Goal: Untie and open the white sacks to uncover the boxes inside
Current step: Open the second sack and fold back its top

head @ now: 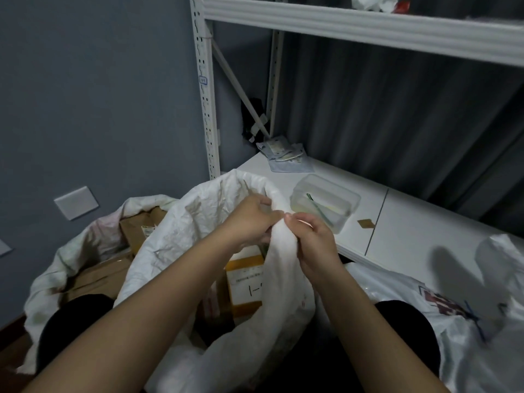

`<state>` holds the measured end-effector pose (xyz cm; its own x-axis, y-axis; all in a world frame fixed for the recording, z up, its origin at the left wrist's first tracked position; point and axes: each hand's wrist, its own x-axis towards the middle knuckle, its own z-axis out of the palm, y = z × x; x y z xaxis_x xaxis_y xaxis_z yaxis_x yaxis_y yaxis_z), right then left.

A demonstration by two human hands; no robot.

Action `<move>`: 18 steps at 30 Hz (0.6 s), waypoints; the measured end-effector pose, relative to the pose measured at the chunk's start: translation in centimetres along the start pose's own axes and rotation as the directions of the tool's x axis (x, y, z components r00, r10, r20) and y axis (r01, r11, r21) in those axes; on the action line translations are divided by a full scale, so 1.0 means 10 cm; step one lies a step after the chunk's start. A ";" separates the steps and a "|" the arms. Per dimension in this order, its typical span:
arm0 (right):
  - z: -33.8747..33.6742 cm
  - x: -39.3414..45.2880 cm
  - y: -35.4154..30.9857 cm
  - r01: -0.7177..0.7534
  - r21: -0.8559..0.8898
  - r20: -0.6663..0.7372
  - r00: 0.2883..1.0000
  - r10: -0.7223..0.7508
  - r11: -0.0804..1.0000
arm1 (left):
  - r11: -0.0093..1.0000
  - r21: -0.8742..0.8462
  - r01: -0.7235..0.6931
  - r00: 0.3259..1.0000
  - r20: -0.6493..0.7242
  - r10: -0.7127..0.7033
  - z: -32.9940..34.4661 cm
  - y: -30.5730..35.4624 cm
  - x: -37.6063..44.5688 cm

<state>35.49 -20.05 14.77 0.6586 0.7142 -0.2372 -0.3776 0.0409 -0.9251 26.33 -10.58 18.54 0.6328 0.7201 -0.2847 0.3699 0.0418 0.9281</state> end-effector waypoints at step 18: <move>0.06 -0.01 0.19 0.005 0.086 -0.030 1.000 -0.003 0.996 | 0.996 -0.061 -0.062 0.997 0.035 0.064 -0.14 -0.17 -0.13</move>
<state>34.27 -19.60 13.20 0.6786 0.6930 -0.2433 -0.4289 0.1049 -0.8972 23.96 -10.60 17.69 0.6788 0.6965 -0.2327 0.2875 0.0396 0.9570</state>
